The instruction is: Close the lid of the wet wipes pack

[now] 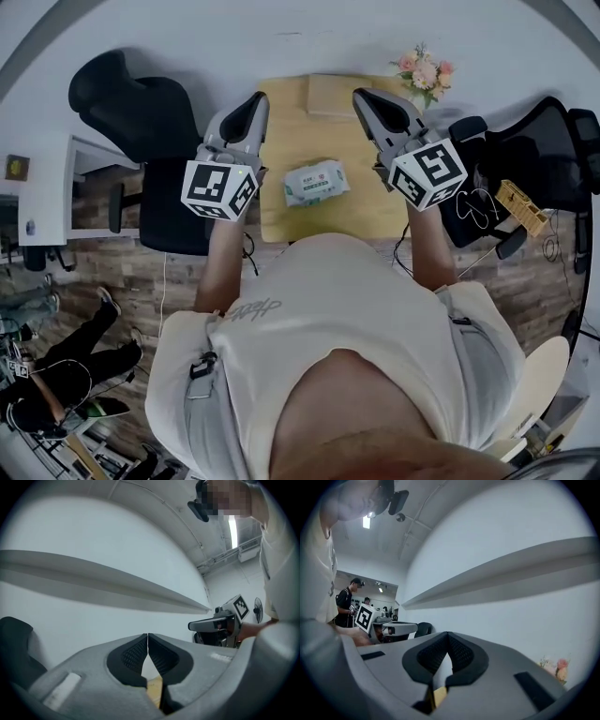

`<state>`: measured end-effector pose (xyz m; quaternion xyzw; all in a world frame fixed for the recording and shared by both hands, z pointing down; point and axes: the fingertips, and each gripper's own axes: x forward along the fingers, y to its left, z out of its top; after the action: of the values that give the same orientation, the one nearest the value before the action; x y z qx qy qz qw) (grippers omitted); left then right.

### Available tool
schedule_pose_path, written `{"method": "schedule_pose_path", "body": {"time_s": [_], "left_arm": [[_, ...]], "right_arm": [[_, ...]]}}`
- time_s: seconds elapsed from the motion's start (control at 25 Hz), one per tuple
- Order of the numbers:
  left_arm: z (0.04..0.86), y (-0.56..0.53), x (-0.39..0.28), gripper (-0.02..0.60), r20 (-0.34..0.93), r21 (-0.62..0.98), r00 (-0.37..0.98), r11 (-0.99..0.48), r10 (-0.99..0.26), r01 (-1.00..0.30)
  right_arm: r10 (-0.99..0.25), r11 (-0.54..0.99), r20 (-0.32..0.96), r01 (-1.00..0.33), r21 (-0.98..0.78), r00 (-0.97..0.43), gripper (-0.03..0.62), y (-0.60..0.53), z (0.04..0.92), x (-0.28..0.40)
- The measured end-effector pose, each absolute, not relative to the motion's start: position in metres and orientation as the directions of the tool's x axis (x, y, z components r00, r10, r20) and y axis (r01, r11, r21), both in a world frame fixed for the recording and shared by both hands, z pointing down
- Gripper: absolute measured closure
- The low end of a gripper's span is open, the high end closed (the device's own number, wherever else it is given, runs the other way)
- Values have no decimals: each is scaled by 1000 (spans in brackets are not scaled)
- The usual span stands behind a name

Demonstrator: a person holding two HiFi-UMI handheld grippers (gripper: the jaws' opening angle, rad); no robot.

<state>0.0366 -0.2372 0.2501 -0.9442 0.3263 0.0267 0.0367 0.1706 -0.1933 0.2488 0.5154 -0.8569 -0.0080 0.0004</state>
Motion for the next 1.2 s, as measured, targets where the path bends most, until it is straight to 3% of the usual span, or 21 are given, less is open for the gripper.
{"method": "schedule_pose_path", "body": {"time_s": [1.2], "left_arm": [[284, -226, 24, 565, -4, -4, 782, -782, -623, -623]], "right_arm": [[-879, 477, 45, -879, 23, -476, 592, -187, 272, 153]]}}
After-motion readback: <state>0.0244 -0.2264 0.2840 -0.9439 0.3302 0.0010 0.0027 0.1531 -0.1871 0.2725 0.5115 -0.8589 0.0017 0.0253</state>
